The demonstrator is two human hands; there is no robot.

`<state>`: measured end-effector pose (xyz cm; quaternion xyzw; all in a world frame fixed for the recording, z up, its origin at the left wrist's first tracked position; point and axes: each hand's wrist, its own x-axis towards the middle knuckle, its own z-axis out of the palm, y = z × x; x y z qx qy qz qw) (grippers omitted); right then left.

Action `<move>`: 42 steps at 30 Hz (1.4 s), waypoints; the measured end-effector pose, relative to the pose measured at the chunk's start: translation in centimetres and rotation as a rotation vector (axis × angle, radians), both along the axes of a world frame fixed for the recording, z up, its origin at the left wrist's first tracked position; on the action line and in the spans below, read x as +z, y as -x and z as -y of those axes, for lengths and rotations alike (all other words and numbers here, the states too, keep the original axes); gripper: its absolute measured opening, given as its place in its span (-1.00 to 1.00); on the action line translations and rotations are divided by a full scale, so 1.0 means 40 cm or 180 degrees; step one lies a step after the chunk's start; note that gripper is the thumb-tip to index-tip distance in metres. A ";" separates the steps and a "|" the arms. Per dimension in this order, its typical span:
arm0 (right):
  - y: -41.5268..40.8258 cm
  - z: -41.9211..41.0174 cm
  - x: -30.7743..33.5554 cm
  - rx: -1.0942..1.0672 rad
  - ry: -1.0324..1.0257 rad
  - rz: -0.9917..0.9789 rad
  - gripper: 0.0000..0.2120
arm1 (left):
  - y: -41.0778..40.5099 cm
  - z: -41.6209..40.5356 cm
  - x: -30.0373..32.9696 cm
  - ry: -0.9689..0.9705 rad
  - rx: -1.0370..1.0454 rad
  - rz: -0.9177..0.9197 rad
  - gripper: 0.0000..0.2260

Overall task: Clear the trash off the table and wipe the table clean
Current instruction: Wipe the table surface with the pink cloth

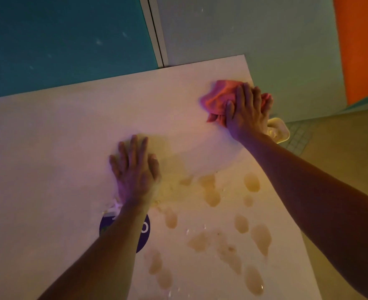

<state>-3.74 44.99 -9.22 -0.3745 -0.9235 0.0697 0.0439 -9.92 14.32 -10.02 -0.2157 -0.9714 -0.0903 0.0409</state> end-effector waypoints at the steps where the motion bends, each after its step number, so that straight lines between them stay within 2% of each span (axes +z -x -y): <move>1: 0.007 0.003 -0.004 -0.0014 -0.0003 0.0000 -0.39 | 0.001 0.001 -0.003 0.0008 0.0004 -0.0011 -0.54; 6: 0.007 0.051 -0.002 -0.0053 -0.0038 -0.0023 -0.40 | 0.003 0.001 -0.010 0.0036 0.0009 -0.0066 -0.55; 13: -0.015 0.287 -0.005 0.0356 -0.0061 -0.0137 -0.43 | 0.004 0.002 0.001 -0.0068 -0.0092 -0.0022 -0.56; 19: -0.105 0.477 0.003 0.0834 -0.0030 -0.0183 -0.44 | 0.011 0.038 0.030 -0.1090 -0.0213 -0.0026 -0.59; 21: -0.153 0.521 0.008 0.0948 -0.0011 -0.0112 -0.44 | 0.006 0.075 0.035 -0.1222 -0.0171 0.0127 -0.59; 23: -0.212 0.561 0.010 0.0965 0.0015 -0.0107 -0.45 | -0.014 0.117 0.032 -0.1045 -0.0206 0.0178 -0.58; 28: -0.346 0.627 0.017 0.0754 -0.0064 -0.0082 -0.45 | -0.080 0.186 0.009 -0.0097 -0.0408 0.0203 -0.55; 33: -0.311 0.622 0.018 0.0463 -0.0056 0.0041 -0.43 | -0.091 0.185 0.016 -0.0013 -0.0348 0.0080 -0.57; 42: -0.065 0.468 0.007 0.0103 -0.0016 -0.0055 -0.39 | -0.082 0.183 -0.002 -0.0049 -0.0304 0.0005 -0.56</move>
